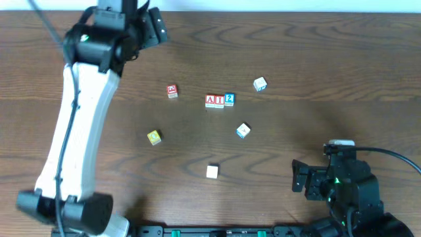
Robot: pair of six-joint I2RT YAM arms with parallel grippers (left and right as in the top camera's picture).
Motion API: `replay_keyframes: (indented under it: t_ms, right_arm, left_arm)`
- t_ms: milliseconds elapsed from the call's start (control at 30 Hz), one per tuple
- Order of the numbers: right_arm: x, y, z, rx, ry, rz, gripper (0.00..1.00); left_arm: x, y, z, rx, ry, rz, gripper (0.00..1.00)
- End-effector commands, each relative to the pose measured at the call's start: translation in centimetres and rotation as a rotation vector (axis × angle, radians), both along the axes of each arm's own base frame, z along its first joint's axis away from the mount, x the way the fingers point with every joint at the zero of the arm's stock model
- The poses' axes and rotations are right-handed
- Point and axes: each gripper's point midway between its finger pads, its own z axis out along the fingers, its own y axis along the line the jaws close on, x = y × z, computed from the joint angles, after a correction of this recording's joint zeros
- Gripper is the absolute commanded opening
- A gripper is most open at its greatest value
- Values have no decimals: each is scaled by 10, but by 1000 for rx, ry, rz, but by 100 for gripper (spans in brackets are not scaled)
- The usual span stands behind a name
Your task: Spell out Ai2
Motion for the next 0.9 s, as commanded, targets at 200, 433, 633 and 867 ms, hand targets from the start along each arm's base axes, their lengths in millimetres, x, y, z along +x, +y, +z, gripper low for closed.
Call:
replay_keyframes:
  t_ms: [200,433,633,867]
  right_arm:
    - [0,-2,1,-11,-4,-4,99]
    - [0,-2,1,-11,-4,-4,99]
    - [0,-2,1,-11,-4,-4,99]
    - [0,-2,1,-11,-4,-4,99]
  left_arm:
    - [-62,27,17,252,75,-138,95]
    - [-150,75,48,379,108,-27,95]
    - [-220,95,45,250,63,26,96]
    - [-267,98,-14,237,-110,0,95]
